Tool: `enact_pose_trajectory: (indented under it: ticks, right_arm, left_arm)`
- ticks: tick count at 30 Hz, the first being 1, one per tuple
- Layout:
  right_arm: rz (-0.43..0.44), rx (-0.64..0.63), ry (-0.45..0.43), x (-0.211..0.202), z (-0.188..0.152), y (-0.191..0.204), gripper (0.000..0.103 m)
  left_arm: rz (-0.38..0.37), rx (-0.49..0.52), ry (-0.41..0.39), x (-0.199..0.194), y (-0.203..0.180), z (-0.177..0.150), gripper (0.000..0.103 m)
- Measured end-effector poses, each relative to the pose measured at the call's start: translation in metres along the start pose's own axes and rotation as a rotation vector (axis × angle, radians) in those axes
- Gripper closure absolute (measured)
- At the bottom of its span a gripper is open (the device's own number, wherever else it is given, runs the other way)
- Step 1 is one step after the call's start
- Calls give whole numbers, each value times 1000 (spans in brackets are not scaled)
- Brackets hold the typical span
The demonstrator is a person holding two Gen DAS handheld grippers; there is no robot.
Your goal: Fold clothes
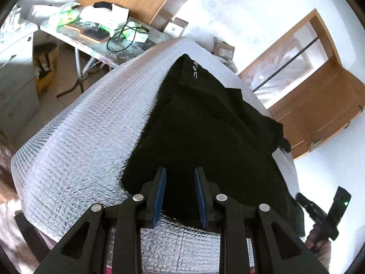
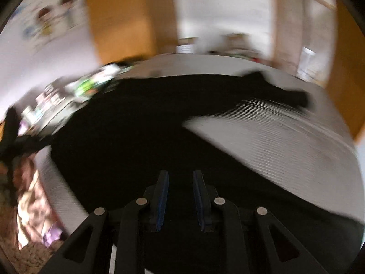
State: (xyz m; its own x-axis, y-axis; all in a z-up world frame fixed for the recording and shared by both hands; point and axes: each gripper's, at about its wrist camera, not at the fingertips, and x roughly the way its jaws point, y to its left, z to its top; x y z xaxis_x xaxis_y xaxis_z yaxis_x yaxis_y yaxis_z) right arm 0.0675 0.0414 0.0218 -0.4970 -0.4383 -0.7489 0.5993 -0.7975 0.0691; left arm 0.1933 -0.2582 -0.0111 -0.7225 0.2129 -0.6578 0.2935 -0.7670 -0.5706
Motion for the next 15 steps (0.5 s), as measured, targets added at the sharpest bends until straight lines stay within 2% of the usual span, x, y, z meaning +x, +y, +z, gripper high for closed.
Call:
enact_pose_trajectory:
  ticks: [4, 7, 10, 12, 15]
  right_arm:
    - [100, -183, -4, 23, 17, 79, 76]
    - [205, -233, 6, 38, 27, 121, 72]
    - [258, -295, 13, 53, 37, 157, 67]
    - [288, -341, 13, 66, 44, 181, 62]
    - [318, -400, 40, 83, 45, 215, 57]
  left_arm:
    - [51, 31, -34, -13, 3, 15, 76]
    - [34, 63, -42, -18, 6, 36, 76]
    - [38, 91, -32, -11, 10, 62, 74]
    - [-20, 139, 11, -1, 10, 79, 67]
    - [-69, 122, 83, 17, 17, 95, 66]
